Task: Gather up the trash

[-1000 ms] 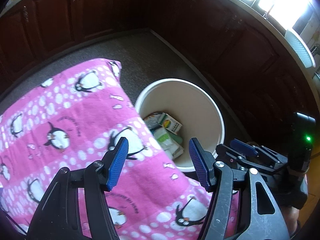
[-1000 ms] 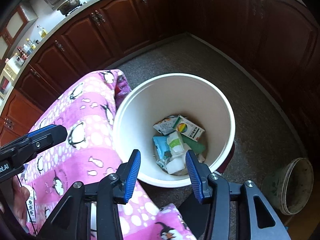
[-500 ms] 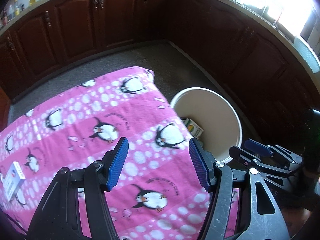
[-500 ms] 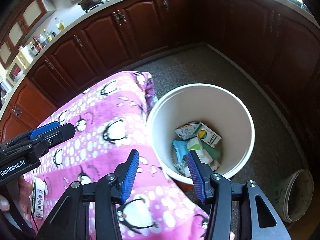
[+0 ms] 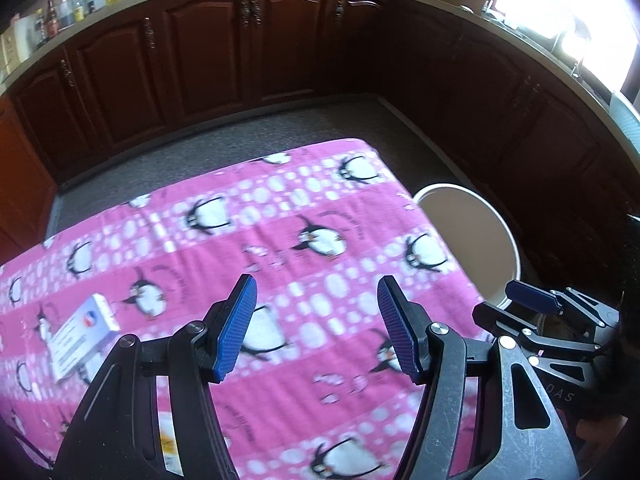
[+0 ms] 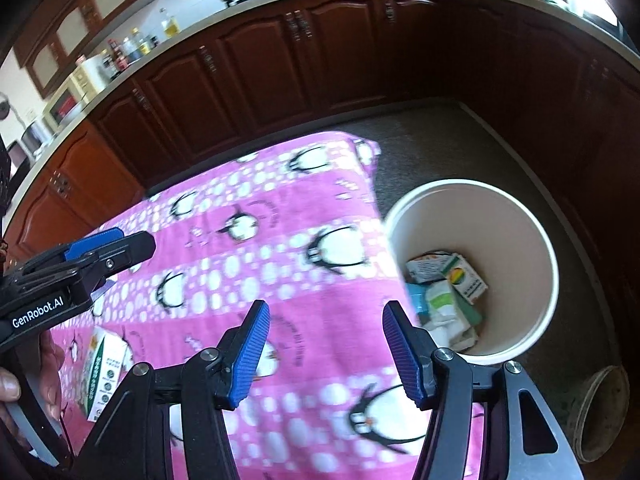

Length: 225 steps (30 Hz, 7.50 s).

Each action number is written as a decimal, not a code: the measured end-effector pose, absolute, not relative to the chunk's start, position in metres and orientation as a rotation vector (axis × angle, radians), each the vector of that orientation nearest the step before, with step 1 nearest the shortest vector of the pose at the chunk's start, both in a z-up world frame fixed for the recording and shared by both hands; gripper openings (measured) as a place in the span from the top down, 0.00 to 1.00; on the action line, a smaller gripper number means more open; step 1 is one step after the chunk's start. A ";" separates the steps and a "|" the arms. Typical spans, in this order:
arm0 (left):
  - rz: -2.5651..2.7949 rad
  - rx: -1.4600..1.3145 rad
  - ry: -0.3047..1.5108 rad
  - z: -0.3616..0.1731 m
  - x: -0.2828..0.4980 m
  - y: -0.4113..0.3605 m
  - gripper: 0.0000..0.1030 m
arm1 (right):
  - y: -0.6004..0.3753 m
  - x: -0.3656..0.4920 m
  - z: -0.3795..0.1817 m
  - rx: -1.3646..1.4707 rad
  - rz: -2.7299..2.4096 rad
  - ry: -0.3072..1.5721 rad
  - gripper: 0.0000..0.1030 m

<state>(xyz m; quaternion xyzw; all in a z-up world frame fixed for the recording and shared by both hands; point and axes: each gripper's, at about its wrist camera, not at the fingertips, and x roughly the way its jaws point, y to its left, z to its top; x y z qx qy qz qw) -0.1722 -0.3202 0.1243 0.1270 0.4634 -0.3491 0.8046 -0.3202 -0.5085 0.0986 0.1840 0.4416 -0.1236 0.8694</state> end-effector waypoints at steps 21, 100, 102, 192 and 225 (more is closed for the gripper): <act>-0.522 0.291 1.143 0.073 -0.103 -0.135 0.40 | -0.371 -0.272 0.075 0.312 0.043 1.075 0.43; -0.317 0.336 1.201 0.028 -0.094 -0.080 0.52 | -0.269 -0.211 0.046 0.158 0.188 1.176 0.42; -0.335 0.346 1.188 0.034 -0.102 -0.086 0.53 | -0.273 -0.218 0.057 0.167 0.204 1.150 0.43; -1.055 0.368 1.099 0.115 -0.215 -0.483 0.86 | -0.662 -0.355 0.079 0.520 -0.453 0.920 0.52; -0.946 0.389 0.967 0.104 -0.233 -0.473 0.48 | -0.634 -0.394 0.092 0.603 -0.498 0.819 0.33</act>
